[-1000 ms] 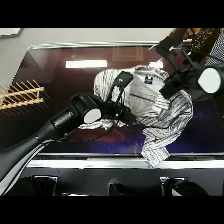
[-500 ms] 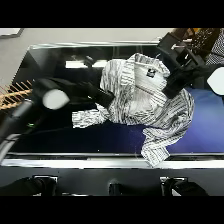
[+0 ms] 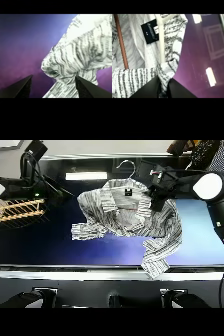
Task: Fold the clothes and pants, and hang the long-sleeved shirts on hangers.
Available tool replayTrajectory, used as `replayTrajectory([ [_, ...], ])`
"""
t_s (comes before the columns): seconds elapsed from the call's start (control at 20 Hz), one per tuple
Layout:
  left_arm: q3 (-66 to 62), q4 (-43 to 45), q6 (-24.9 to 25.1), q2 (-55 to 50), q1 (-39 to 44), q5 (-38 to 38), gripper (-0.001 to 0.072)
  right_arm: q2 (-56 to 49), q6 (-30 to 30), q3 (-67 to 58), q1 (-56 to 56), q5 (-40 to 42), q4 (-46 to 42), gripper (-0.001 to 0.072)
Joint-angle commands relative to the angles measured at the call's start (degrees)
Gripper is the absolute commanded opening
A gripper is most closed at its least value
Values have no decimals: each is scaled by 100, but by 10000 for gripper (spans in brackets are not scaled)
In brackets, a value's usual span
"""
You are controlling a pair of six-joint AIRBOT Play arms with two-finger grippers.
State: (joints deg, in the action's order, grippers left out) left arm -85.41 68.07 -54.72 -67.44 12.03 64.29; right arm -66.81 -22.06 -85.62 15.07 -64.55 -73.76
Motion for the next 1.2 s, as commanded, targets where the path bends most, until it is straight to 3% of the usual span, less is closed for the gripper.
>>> replayTrajectory([
  [0.0,103,-332,1290,0,-208,153,607,-173,743,2,2,-136,573,33],
  [0.1,463,-815,2612,-2,-208,278,605,-264,756,2,2,-151,647,34],
  [0.15,649,-927,2824,-4,-208,280,605,-302,758,0,2,-153,673,34],
  [0.5,1182,-2142,3187,-81,-192,341,605,-350,796,2,2,-179,715,34],
  [0.85,1182,-2203,3333,-605,46,142,590,-337,796,0,2,-424,737,34],
  [0.9,1182,-2205,3333,-651,57,70,453,-332,793,0,2,-422,748,34],
  [0.95,1182,-2205,3366,-673,57,42,225,-323,793,0,2,-428,776,35],
  [1.0,1182,-2205,3464,-675,55,39,75,-315,793,0,2,-426,793,35],
  [1.05,1180,-2205,3539,-667,55,39,33,-304,791,0,2,-426,817,36],
  [1.15,1174,-2205,3550,-640,55,20,32,-264,411,0,2,-413,822,39],
])
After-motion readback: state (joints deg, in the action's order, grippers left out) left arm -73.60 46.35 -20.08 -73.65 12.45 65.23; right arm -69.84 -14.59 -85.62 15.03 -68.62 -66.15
